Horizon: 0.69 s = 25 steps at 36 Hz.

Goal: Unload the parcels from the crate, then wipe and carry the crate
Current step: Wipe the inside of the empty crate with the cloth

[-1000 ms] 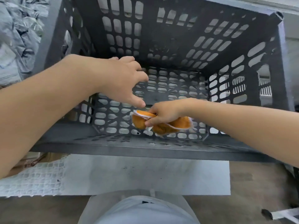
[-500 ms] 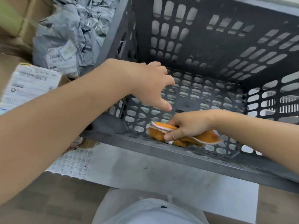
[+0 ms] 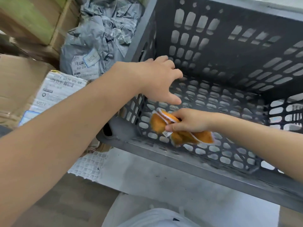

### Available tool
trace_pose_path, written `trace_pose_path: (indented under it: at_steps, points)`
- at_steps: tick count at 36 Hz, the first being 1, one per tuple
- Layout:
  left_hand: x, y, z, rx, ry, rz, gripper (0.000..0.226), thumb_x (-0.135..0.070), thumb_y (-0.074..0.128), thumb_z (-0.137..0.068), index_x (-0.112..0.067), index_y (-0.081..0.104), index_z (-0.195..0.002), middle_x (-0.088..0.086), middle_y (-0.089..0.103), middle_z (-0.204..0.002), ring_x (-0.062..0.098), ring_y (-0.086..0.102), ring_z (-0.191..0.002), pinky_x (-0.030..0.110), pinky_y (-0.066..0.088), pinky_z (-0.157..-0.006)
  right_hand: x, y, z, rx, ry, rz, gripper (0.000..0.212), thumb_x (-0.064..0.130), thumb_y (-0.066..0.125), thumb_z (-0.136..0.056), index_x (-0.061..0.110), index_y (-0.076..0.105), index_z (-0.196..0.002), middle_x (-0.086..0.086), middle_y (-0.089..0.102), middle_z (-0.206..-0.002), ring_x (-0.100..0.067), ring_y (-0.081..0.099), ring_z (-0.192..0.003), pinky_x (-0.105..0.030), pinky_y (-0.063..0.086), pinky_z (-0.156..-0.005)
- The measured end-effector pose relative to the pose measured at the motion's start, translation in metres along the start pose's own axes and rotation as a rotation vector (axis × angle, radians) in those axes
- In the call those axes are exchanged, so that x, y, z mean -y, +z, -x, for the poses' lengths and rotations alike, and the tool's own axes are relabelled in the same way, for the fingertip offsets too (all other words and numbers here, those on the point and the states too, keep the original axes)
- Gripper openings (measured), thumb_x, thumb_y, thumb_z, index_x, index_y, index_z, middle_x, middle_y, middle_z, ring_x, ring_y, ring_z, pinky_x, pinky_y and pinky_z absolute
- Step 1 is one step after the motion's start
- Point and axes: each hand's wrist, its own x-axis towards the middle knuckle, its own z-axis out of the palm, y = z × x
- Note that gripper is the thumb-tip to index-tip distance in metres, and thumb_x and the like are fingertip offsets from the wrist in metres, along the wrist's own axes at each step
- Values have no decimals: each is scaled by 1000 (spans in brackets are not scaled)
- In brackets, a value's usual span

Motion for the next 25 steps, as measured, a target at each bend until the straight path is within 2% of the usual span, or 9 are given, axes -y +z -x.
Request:
trace_pose_path:
  at_steps: [3, 5, 7, 10, 14, 16, 19, 25]
  points:
    - [2, 3, -1, -21, -19, -1, 81, -67, 47, -87, -21, 27, -151, 8, 32, -151, 25, 15, -144, 48, 24, -116, 3, 15, -42, -52, -27, 88, 33, 47, 54, -96, 15, 59, -96, -4, 63, -91, -23, 58, -86, -32, 44, -74]
    - [3, 5, -2, -9, -30, 3, 81, -66, 47, -88, -20, 27, -151, 8, 31, -151, 25, 15, -144, 47, 25, -116, 7, 31, -63, 14, -56, 206, 23, 39, 53, -98, 18, 55, -89, -1, 59, -86, -23, 55, -85, -32, 39, -67]
    - [4, 8, -2, 3, -38, 3, 81, -67, 46, -88, -21, 26, -152, 8, 30, -152, 25, 14, -145, 47, 24, -116, 10, 48, -76, 83, -74, 281, 17, 31, 50, -100, 15, 58, -99, -5, 62, -96, -25, 56, -91, -33, 39, -72]
    - [5, 11, -4, 11, -45, 14, 81, -66, 46, -89, -21, 25, -153, 7, 29, -154, 26, 11, -147, 48, 22, -118, 14, 56, -82, 98, -66, 280, 23, 22, 46, -99, 9, 61, -108, -11, 64, -105, -29, 58, -97, -34, 42, -76]
    - [3, 16, -7, 49, -42, 17, 81, -67, 46, -89, -21, 24, -153, 7, 27, -155, 26, 11, -146, 49, 22, -118, 14, 40, -69, 129, -99, 213, 14, 28, 53, -98, 16, 57, -91, -3, 59, -92, -23, 55, -89, -32, 40, -73]
    - [4, 17, -8, 52, -43, 22, 81, -67, 46, -89, -21, 25, -153, 7, 28, -154, 26, 12, -146, 48, 23, -117, 17, 33, -55, 124, -138, 159, 12, 28, 55, -98, 18, 57, -91, -2, 60, -92, -20, 55, -86, -29, 41, -72]
    - [5, 16, -10, 25, -30, 25, 80, -67, 47, -88, -21, 28, -151, 7, 31, -152, 25, 17, -143, 48, 26, -116, 26, 24, -33, 95, -179, 60, 16, 30, 59, -96, 17, 60, -87, 5, 59, -78, -11, 53, -72, -22, 39, -63]
    - [6, 18, -13, 13, -24, 27, 81, -68, 46, -88, -22, 28, -151, 6, 33, -151, 23, 19, -142, 47, 28, -115, 41, 13, 7, 119, -353, -176, 13, 22, 64, -94, 22, 62, -81, 17, 60, -67, 1, 54, -63, -14, 42, -63]
